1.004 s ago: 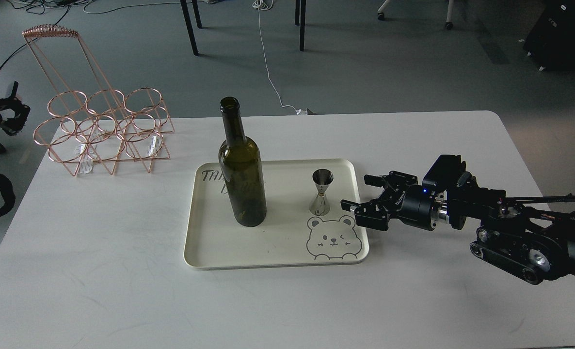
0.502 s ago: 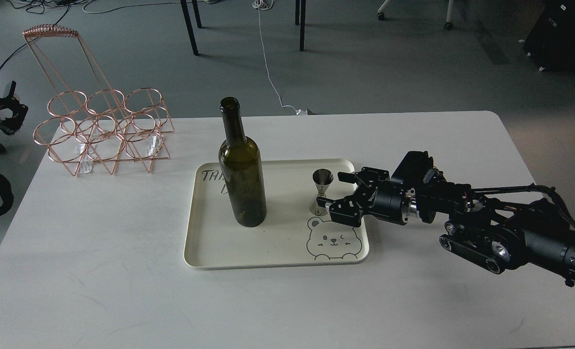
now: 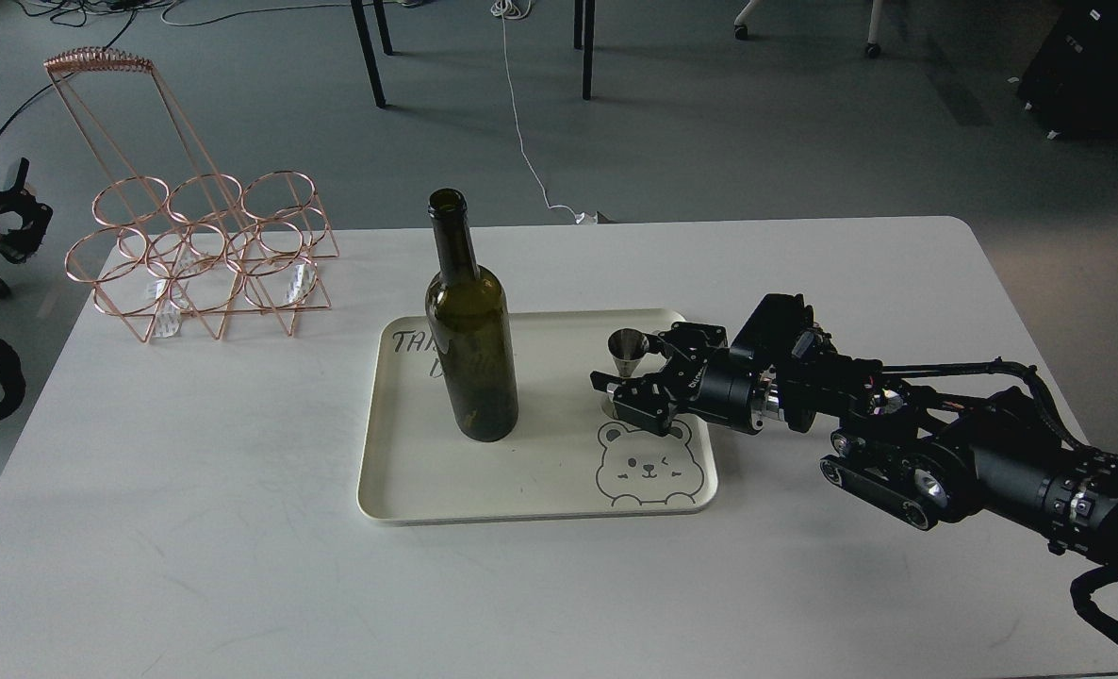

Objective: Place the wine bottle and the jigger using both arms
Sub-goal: 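Close the right gripper around the metal jigger and lift it, then carry the jigger off the tray and set it on the table beside the tray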

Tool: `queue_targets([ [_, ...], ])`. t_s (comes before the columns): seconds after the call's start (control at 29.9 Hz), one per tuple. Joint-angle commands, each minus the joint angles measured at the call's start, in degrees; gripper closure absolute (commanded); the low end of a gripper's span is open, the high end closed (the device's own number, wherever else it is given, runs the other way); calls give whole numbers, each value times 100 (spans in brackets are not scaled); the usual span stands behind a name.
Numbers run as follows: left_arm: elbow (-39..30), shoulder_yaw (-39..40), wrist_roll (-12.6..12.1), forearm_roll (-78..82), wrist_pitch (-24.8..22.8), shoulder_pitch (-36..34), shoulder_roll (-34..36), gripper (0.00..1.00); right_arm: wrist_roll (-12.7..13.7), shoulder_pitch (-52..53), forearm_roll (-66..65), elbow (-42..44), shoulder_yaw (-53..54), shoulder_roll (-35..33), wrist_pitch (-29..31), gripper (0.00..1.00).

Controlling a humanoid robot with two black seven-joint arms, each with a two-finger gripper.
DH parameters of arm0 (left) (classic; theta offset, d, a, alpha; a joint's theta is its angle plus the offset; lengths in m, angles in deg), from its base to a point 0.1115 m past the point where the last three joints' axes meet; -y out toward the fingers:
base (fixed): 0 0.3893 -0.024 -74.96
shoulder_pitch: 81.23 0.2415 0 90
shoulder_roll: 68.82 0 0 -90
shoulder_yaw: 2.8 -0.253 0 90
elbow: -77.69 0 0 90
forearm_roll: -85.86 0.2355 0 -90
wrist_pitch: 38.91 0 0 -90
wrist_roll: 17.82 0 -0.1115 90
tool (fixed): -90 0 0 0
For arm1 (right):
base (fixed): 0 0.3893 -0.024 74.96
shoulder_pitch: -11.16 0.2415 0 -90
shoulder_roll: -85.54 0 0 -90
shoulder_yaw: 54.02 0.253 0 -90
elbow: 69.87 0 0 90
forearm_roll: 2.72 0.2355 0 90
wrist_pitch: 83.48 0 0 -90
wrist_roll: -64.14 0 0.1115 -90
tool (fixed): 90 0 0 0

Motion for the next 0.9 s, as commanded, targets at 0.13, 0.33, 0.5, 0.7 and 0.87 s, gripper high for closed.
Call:
queue_targets([
  [0.13, 20, 7, -4, -7, 8, 0, -9, 2, 0, 2, 0, 15, -5, 44, -42, 37],
  [0.33, 20, 7, -12, -7, -1, 0, -9, 2, 0, 81, 0, 59, -145, 44, -42, 62],
  [0.5, 20, 7, -4, -7, -1, 0, -1, 2, 0, 143, 0, 164, -269, 44, -51, 80],
  [0.7, 20, 7, -4, -7, -1, -9, -1, 2, 0, 125, 0, 244, -286, 53, -271, 88],
  [0.87, 20, 7, -4, -15, -1, -17, 26, 2, 0, 134, 0, 244, -286, 44, -288, 88],
])
